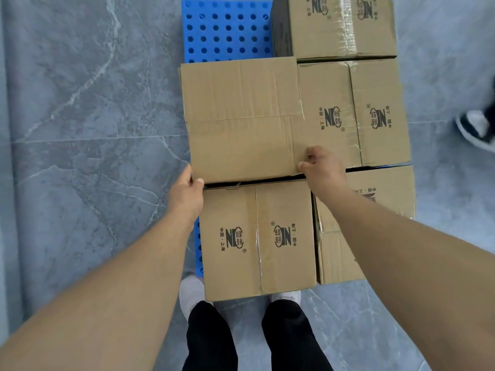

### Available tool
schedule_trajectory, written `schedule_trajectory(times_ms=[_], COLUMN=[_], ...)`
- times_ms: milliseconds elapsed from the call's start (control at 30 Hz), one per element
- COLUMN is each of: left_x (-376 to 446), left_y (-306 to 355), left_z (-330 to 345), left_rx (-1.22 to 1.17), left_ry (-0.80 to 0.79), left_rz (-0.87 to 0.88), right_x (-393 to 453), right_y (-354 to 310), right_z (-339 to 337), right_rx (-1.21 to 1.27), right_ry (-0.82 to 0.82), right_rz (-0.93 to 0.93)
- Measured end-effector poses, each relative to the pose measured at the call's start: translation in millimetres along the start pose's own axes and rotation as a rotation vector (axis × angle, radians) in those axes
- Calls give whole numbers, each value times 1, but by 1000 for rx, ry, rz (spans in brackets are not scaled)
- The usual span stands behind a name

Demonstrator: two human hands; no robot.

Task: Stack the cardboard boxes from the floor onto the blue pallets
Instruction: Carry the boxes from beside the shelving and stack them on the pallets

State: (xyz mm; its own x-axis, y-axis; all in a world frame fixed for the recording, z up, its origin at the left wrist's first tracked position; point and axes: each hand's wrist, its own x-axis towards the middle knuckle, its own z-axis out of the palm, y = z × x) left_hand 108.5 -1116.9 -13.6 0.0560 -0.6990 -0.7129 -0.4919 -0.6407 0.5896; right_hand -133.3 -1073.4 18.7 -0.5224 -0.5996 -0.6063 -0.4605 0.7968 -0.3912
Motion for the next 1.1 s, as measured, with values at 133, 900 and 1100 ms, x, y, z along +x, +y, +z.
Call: schedule_trajectory(times_ms=[133, 900, 1100], left_x=[7, -37, -108], left_y=[-10, 22, 55], left_z=[6, -15, -54], left_rx=[35, 64, 64], left_ry=[-2, 29, 25], left_rz=[-44, -92, -32], right_x=[8, -40, -108], right_y=[4, -20, -63], right_z=[7, -10, -42], right_rx=[-140, -383, -336], right_ry=[9, 27, -22], right_rz=[-21, -73, -135])
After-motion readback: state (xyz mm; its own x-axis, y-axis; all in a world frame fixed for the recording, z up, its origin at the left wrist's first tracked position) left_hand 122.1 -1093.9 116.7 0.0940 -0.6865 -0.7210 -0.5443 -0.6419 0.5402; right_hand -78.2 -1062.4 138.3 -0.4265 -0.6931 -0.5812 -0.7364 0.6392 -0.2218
